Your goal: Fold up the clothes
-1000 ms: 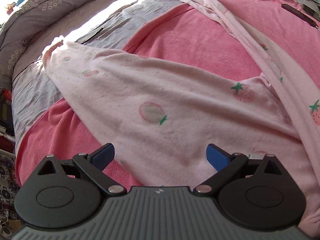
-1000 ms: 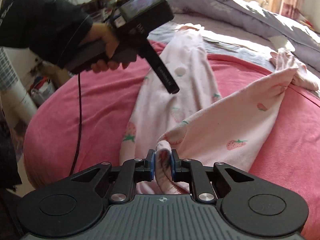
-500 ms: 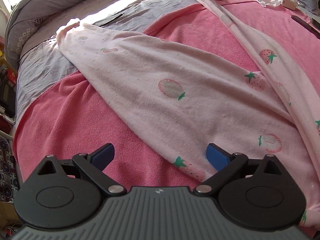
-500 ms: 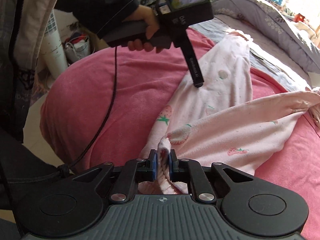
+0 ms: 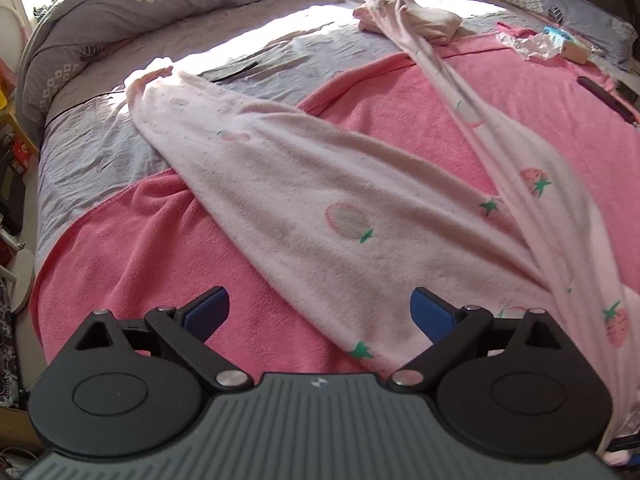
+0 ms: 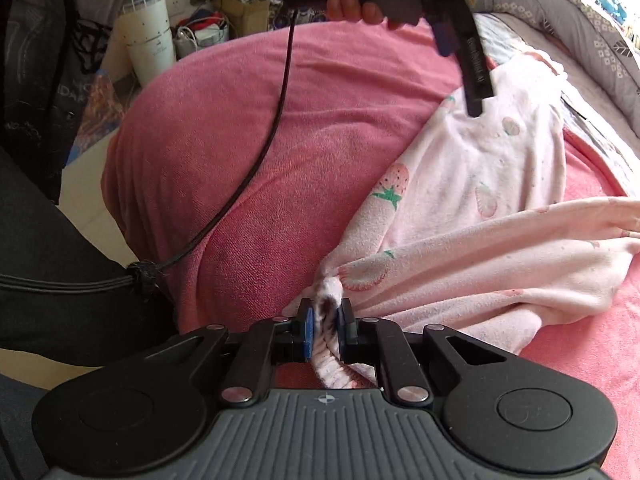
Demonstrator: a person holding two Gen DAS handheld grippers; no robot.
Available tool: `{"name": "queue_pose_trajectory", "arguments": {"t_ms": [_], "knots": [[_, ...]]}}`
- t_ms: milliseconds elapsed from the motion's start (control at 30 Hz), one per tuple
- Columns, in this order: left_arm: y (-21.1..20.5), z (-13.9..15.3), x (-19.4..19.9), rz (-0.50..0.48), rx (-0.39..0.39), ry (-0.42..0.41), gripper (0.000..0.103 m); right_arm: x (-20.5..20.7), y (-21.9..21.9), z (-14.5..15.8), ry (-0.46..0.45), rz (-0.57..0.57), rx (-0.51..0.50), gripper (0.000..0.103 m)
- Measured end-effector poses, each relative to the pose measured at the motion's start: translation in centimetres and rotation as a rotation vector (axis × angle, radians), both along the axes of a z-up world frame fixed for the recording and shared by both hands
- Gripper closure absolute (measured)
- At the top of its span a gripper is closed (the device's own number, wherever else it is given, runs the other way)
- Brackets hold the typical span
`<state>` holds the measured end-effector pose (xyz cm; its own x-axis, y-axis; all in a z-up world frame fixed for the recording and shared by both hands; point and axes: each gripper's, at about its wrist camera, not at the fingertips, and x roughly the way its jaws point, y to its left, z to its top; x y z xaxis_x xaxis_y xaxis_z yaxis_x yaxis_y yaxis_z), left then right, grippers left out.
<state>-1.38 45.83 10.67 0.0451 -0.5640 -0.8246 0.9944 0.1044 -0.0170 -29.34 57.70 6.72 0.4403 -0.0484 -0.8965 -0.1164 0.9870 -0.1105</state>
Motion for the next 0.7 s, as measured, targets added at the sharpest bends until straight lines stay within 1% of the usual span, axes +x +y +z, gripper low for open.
{"name": "queue_pose_trajectory", "arguments": {"t_ms": [67,167,233,300,367,400,500,533,600,633,700], "knots": [[-1.3,0.8,-1.5,-0.065,-0.038,0.086,0.004,0.0,0.4,-0.3,-0.014,0.017,-0.013,0.085],[-3.7,0.9,-3.8,-0.120,-0.081,0.181,0.003,-0.1,0.2,-0.2,-0.009,0.019,-0.006,0.085],[-5.8,0.3,-5.0,-0.130,-0.095,0.214,0.003,-0.1,0.2,-0.2,-0.009,0.026,-0.004,0.085],[-8.1,-0.2,-5.5,-0.114,-0.113,0.213,0.006,-0.2,0.4,-0.2,-0.012,0.036,-0.013,0.085],[-10.4,-0.6,-5.2,-0.081,-0.139,0.247,0.006,-0.3,0.5,-0.1,-0.016,0.038,-0.019,0.085],[-11.7,-0.7,-4.7,-0.053,-0.147,0.280,0.006,-0.4,0.5,-0.1,-0.017,0.031,-0.017,0.085],[-15.2,-0.8,-2.4,0.062,-0.167,0.382,0.013,-0.5,0.3,-0.1,-0.023,0.002,-0.004,0.084],[-16.4,-0.8,-1.5,0.102,-0.168,0.403,0.014,-0.6,0.3,-0.1,-0.026,-0.007,0.000,0.084],[-18.8,-0.7,-0.1,0.164,-0.163,0.398,0.016,-0.6,0.3,-0.1,-0.031,-0.010,0.002,0.084],[-20.2,-0.3,0.4,0.177,-0.166,0.370,0.017,-0.6,0.2,-0.1,-0.032,-0.010,0.003,0.084],[-23.0,0.8,0.8,0.149,-0.179,0.283,0.017,-0.7,0.1,0.0,-0.032,-0.008,0.010,0.084]]}}
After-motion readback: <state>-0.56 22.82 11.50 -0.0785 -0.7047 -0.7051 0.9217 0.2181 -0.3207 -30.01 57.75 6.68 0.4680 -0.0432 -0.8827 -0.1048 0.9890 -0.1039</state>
